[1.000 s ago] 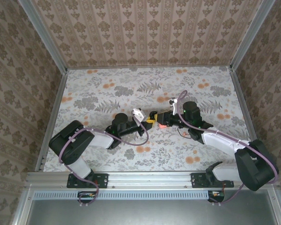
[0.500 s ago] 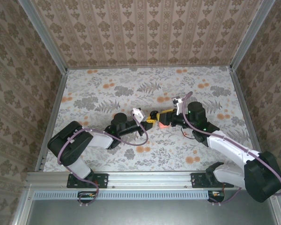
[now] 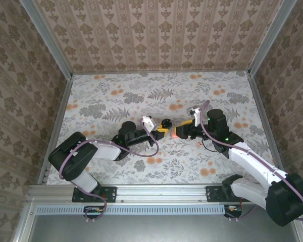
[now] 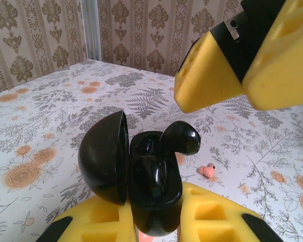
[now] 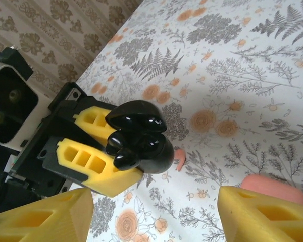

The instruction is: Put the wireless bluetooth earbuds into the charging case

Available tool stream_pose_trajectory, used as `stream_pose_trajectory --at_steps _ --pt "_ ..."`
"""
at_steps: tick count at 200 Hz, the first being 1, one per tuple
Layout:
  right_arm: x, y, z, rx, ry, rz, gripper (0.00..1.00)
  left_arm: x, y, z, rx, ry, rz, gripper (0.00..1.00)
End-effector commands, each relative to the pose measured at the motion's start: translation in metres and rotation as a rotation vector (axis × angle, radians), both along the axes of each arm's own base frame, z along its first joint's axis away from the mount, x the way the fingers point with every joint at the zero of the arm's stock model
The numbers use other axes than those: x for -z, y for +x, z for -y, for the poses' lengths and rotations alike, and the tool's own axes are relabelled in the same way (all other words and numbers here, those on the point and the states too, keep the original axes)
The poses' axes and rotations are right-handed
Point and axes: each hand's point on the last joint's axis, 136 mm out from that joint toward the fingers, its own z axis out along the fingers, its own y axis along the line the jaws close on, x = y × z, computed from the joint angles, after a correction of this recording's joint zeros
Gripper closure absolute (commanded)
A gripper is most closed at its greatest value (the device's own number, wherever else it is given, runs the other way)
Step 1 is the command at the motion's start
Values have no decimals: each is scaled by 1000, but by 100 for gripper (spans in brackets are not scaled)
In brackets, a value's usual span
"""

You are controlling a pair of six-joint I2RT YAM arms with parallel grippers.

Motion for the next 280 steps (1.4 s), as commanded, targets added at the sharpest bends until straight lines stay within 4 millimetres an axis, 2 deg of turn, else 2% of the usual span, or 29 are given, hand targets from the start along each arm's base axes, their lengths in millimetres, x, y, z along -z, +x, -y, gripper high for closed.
stream_pose_trajectory --at_steps 1,77,142,190,280 --pt "-6 -5 -7 -63 9 -11 30 -9 -4 -2 19 -11 32 87" --pt "-14 -4 -22 -141 75 -15 28 -9 -2 1 23 -11 29 86" --pt "-8 12 -21 -95 55 -38 29 -13 -2 2 27 -17 31 86" --pt "-3 16 -24 -98 51 -52 29 -13 -3 2 28 -18 35 86" --pt "9 25 -15 -32 -1 -76 31 -17 -4 -1 23 -22 44 86"
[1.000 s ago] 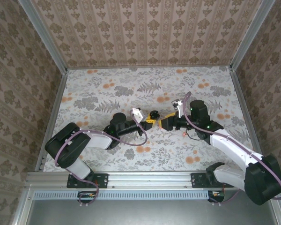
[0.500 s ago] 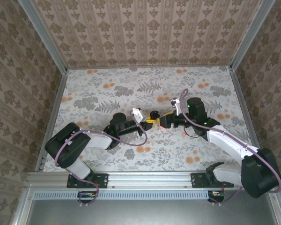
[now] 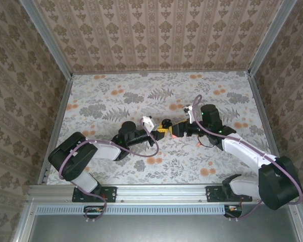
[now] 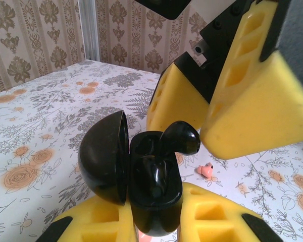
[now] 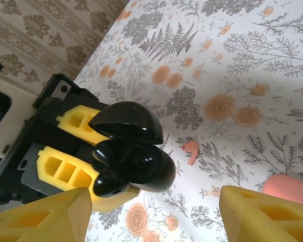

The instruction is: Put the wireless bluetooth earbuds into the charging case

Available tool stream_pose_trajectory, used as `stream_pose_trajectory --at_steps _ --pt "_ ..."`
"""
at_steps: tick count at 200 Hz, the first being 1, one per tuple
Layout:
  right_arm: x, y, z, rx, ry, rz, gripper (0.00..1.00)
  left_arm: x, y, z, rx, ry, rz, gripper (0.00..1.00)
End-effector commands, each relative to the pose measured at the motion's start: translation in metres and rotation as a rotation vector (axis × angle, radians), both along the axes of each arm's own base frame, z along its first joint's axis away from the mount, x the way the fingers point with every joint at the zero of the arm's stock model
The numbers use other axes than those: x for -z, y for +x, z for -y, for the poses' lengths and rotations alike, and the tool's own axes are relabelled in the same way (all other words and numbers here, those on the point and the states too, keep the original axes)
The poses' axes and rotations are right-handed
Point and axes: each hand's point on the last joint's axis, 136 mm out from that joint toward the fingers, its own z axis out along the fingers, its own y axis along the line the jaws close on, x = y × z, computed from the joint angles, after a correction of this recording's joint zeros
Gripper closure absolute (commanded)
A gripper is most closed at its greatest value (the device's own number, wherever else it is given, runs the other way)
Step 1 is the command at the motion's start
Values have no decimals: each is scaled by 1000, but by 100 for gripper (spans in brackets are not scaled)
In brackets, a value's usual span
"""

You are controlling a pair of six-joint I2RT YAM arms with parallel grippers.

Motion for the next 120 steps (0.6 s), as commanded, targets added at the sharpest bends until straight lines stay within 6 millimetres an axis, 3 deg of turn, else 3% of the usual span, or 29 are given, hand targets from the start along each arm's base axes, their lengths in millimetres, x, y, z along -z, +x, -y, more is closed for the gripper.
stream_pose_trajectory --at_steps 1,120 --pt "-10 11 2 34 -11 30 31 -16 -3 -1 15 -21 41 86" --pt "-11 21 11 106 -16 38 32 -18 -5 -6 6 -17 50 87"
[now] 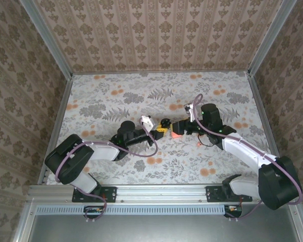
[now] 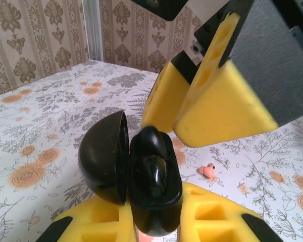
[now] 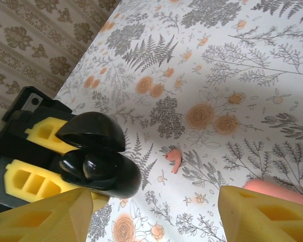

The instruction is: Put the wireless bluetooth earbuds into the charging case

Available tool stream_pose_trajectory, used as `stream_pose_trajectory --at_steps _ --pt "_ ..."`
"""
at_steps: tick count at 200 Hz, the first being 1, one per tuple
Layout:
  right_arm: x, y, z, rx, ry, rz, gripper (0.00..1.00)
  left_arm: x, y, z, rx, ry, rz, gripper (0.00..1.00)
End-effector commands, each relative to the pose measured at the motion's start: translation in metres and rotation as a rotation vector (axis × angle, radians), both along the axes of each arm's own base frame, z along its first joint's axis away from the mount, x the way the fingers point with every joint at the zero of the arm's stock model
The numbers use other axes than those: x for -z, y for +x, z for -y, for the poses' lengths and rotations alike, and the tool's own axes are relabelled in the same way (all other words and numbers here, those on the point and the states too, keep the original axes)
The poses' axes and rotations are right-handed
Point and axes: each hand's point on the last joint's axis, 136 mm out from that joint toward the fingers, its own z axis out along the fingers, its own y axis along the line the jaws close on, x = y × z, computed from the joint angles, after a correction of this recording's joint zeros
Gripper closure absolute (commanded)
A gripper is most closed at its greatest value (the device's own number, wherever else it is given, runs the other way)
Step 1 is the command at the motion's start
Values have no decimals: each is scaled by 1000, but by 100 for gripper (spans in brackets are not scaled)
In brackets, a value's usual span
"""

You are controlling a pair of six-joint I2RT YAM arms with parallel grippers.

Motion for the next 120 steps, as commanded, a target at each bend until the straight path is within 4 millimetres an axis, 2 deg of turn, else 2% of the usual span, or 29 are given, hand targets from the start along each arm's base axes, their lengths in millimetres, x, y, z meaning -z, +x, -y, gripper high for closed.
stream_pose_trajectory --at_steps 1,60,120 --pt "-11 8 3 36 10 24 32 -12 -6 -2 21 -23 46 87" --pt "-23 5 1 14 39 61 32 -11 -7 -3 25 -19 48 87" --pt "-58 -15 19 -13 66 265 29 -13 -20 2 108 -19 43 87"
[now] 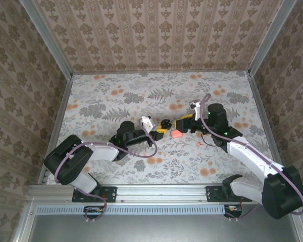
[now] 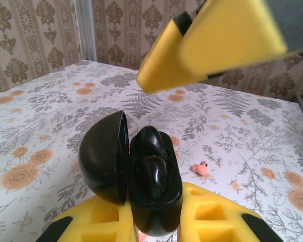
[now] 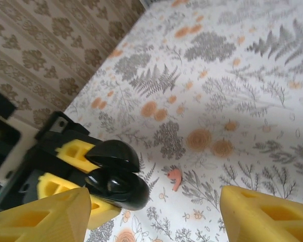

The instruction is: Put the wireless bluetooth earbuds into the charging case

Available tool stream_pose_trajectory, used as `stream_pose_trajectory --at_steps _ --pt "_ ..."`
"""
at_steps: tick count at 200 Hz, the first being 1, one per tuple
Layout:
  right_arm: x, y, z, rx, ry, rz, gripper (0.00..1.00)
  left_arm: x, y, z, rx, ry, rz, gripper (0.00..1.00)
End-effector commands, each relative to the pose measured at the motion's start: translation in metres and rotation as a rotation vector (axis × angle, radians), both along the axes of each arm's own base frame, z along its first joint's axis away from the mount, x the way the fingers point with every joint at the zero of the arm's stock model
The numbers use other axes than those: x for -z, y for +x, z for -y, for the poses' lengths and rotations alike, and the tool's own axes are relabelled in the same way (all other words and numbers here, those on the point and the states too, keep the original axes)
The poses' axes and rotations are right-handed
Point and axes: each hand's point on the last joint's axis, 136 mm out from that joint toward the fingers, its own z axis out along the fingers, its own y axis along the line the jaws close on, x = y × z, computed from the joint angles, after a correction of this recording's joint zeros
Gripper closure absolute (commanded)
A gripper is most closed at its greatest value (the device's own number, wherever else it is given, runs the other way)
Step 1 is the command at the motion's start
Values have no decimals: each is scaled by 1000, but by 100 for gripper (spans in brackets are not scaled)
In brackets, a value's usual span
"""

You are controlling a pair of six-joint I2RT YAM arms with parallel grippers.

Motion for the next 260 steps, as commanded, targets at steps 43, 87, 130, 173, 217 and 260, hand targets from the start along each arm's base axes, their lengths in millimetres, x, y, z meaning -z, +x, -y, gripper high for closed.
stream_pose_trajectory --at_steps 43,87,130,173,217,260 --pt "-44 -35 10 -84 26 307 14 -17 -25 5 149 -9 60 86" --pt "-43 -60 -1 -256 -9 397 13 -17 -47 8 286 21 67 86" --pt "-25 -82 -8 -412 -61 555 17 -20 -62 6 342 31 133 86" --pt "-12 -87 -13 -501 -95 526 19 -21 -68 9 370 53 148 87" --pt "3 -89 -25 -604 -103 459 21 -23 -70 11 375 57 160 87" --pt "9 -94 -38 -697 -76 428 24 -23 -67 11 355 65 165 87"
